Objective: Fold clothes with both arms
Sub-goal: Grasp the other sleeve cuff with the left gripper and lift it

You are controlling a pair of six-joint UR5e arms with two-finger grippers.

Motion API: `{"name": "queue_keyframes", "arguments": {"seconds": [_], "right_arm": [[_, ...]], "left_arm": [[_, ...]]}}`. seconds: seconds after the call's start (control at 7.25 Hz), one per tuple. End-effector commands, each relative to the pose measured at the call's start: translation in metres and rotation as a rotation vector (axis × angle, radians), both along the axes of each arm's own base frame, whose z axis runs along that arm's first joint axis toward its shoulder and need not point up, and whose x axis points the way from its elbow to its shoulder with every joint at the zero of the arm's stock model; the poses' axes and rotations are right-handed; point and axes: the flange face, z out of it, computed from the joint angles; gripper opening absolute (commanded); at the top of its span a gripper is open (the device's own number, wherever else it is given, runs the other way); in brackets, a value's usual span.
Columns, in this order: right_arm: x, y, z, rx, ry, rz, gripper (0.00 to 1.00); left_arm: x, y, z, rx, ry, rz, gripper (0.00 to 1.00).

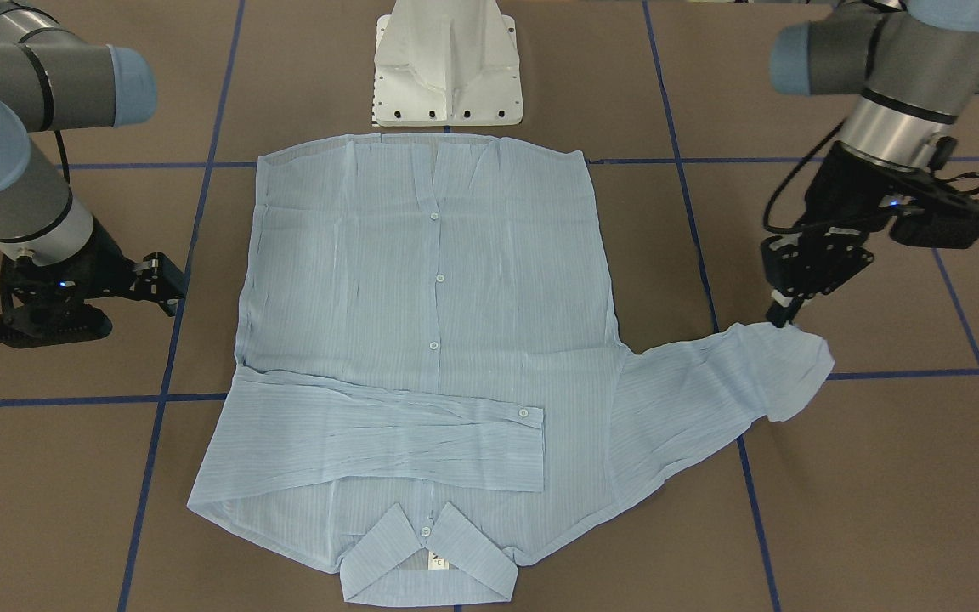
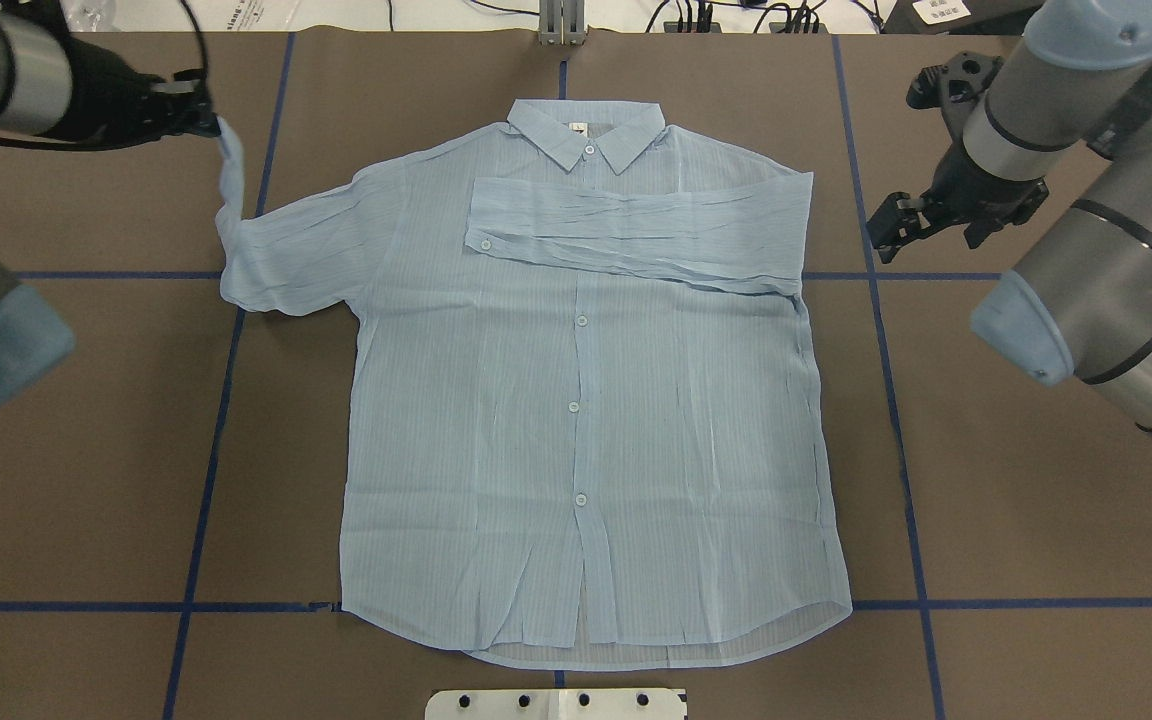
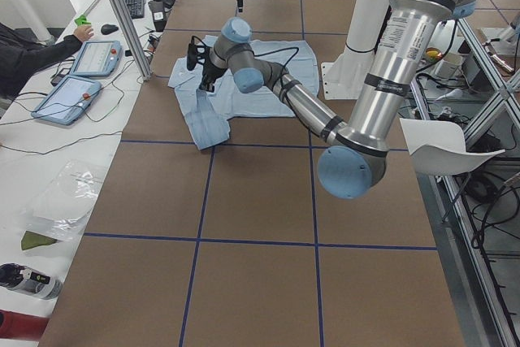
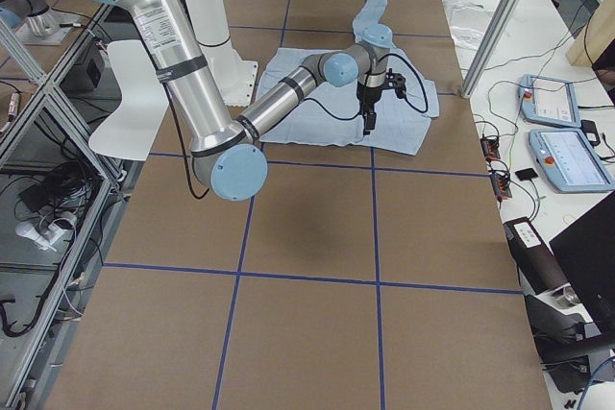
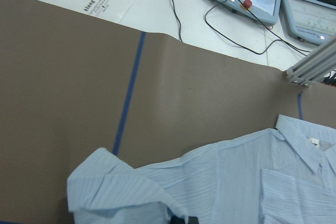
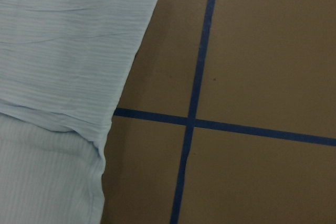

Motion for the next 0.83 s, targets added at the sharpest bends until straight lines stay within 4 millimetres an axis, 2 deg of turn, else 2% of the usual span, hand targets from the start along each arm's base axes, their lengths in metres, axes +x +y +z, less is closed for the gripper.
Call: {"name": "queue_keyframes", "arguments": {"seconds": [0.0,0.14,0.28,0.41,0.55,0.69], "right_arm": [[0.043,-0.001,0.039,0.02,0.033,-0.029,1.0],[0.051,-0.002,0.044,0.004,0.015,-0.032,1.0],[0.059,-0.001,0.05,-0.013,-0.002,-0.031,1.0],[0.061,0.001,0.058,-0.016,0.005,-0.041,1.0],[0.06,0.0,0.061,-0.02,0.01,-0.042,1.0],[0.06,0.0,0.062,-0.02,0.012,-0.041,1.0]], "left_arm": [[0.088,0.026,-0.09,-0.04,-0.035,0.048,0.0],[0.116,0.037,-0.112,-0.074,0.015,0.054,0.0],[0.143,0.045,-0.125,-0.093,0.033,0.059,0.0],[0.18,0.054,-0.138,-0.132,0.069,0.062,0.0],[0.21,0.057,-0.15,-0.158,0.111,0.067,0.0],[0.228,0.073,-0.152,-0.164,0.134,0.087,0.0]]}}
